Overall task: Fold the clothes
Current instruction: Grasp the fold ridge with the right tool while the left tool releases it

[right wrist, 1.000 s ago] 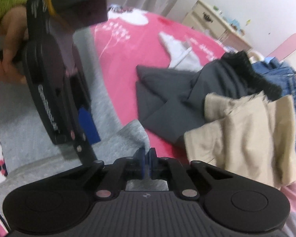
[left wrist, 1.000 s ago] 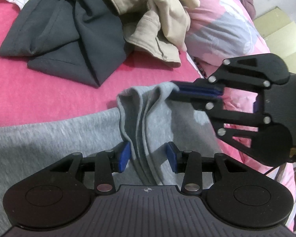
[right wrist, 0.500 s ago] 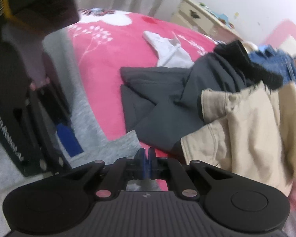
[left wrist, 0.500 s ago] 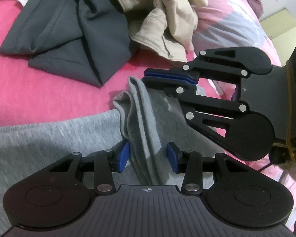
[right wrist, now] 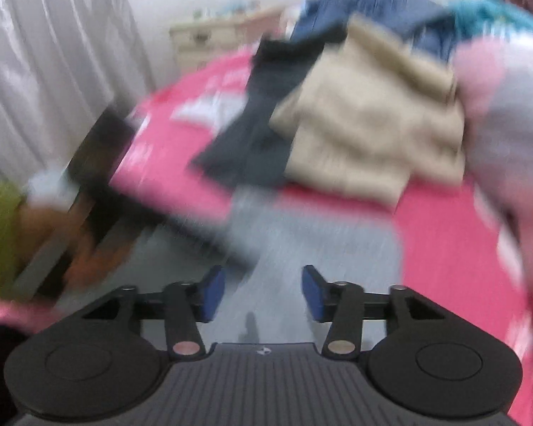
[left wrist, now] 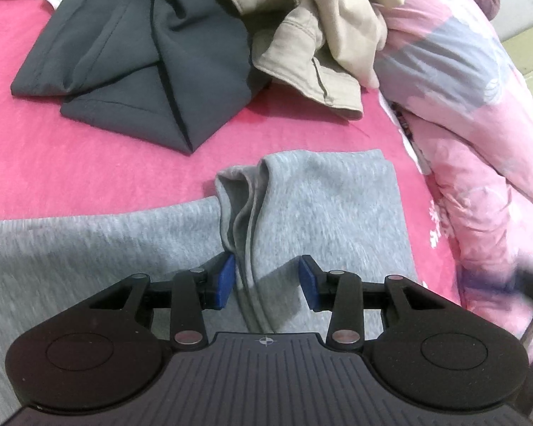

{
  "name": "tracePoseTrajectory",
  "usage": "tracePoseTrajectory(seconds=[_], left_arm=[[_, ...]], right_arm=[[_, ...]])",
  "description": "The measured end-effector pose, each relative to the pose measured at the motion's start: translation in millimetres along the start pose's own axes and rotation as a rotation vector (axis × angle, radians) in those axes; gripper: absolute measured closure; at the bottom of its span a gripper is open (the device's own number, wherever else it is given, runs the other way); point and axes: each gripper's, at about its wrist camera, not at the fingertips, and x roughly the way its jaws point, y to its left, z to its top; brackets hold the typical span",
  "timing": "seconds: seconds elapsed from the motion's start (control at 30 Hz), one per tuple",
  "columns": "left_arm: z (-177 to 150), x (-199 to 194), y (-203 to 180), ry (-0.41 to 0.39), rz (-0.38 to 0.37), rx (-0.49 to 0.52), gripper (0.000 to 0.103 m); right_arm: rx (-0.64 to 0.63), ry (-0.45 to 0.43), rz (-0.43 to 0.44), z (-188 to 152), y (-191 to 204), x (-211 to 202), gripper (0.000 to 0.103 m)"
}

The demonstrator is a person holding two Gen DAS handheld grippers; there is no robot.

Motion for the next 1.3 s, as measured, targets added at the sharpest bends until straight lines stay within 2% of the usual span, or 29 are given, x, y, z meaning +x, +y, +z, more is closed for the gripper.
tracePoseTrajectory(seconds=[0.1, 0.2, 0.27, 0.43, 0.5, 0.53, 0.63, 0.7, 0.77, 0.9, 1.03, 1.1, 1.2, 1.3], left_arm=[[3, 1, 2, 0.011, 0.008, -0.025, 0.065], [10, 5, 5, 0.036, 0.014, -0.063, 0.066], [14, 7, 6, 0.056, 0.019, -0.091, 0.067], [18, 9, 5, 0.076, 0.031, -0.11, 0.067], [18, 10, 6, 0.076, 0.027, -0.108, 0.067], [18, 11, 6, 0.075, 0.022, -0.107, 0.067], [17, 13, 10, 0.07, 0.003, -0.125, 0.065], [17, 15, 11, 0.064, -0.004, -0.143, 0.062], [15, 15, 8, 0.054, 0.003, -0.147, 0.061], [11, 13, 1, 0.038, 0.031, -0.132, 0.061], [10, 9, 2, 0.05, 0.028, -0.167, 0.06], [9, 6, 3, 0.058, 0.024, -0.194, 0.055], [4, 2, 3, 0.079, 0.021, -0.207, 0.049], [0, 4, -1, 0.103, 0.034, -0.179, 0.048]], right_arm=[[-0.1, 0.109, -0.043, -33, 47, 12, 0.039], [-0.306, 0.143, -0.166, -54, 97, 32, 0.034], [-0.385, 0.151, -0.235, -61, 118, 46, 0.033], [-0.392, 0.205, -0.373, -64, 133, 79, 0.034], [-0.402, 0.203, -0.408, -63, 134, 78, 0.047], [-0.396, 0.203, -0.414, -62, 132, 76, 0.048], [-0.383, 0.216, -0.406, -61, 128, 69, 0.059], [-0.373, 0.224, -0.395, -59, 127, 65, 0.083], [-0.361, 0.227, -0.386, -57, 128, 59, 0.089], [-0.275, 0.202, -0.367, -47, 119, 38, 0.092], [-0.056, 0.143, -0.308, -35, 83, 12, 0.092], [0.044, 0.131, -0.259, -28, 65, 5, 0.092], [0.111, 0.115, -0.225, -24, 50, -2, 0.092], [0.129, 0.101, -0.206, -24, 48, -6, 0.092]])
